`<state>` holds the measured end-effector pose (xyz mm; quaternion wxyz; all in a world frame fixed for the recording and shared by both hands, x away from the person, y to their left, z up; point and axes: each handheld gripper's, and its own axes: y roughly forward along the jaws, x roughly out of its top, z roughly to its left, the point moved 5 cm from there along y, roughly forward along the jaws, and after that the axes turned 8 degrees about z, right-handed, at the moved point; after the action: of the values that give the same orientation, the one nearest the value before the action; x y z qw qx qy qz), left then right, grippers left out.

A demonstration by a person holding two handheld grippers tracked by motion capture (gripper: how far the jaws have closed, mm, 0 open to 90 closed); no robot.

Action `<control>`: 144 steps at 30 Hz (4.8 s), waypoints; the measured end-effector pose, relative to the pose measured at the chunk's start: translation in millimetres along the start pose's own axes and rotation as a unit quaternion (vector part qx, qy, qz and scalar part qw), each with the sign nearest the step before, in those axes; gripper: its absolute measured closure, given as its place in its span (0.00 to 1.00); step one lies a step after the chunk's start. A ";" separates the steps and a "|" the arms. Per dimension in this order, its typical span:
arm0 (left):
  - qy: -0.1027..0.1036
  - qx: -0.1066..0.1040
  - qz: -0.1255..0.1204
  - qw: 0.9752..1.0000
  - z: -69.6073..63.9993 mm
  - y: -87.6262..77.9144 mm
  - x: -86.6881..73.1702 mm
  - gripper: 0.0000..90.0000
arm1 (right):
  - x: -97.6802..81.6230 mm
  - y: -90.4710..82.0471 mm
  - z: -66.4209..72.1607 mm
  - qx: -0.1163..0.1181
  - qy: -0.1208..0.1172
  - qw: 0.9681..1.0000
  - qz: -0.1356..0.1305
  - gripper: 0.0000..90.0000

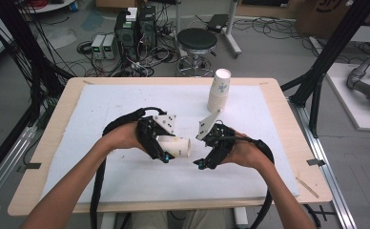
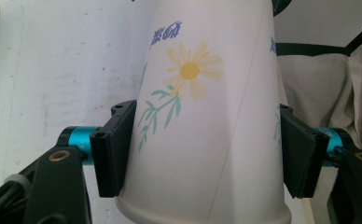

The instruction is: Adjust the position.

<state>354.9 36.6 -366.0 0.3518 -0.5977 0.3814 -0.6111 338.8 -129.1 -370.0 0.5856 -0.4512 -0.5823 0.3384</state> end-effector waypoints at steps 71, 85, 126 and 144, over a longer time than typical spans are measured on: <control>-0.092 0.050 -0.273 0.956 -13.3 -11.3 -47.5 0.08 | -41.9 -0.9 9.1 0.005 0.064 0.974 -0.216 0.42; -0.105 0.045 -0.387 0.915 -26.1 10.4 -59.3 0.11 | -46.8 18.8 15.9 0.023 0.078 0.939 -0.333 0.42; -0.043 -0.014 -0.420 0.906 -22.4 22.9 -2.6 0.25 | -37.4 24.0 21.7 0.051 0.037 0.928 -0.368 0.42; -0.036 -0.002 -0.416 0.909 -23.9 19.7 -5.8 0.35 | -36.3 25.6 22.1 0.045 0.057 0.934 -0.351 0.16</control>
<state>330.8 33.8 -386.0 0.0781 -0.7242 0.0867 -0.6796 316.8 -150.3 -409.2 0.7191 -0.2100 -0.6531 0.1109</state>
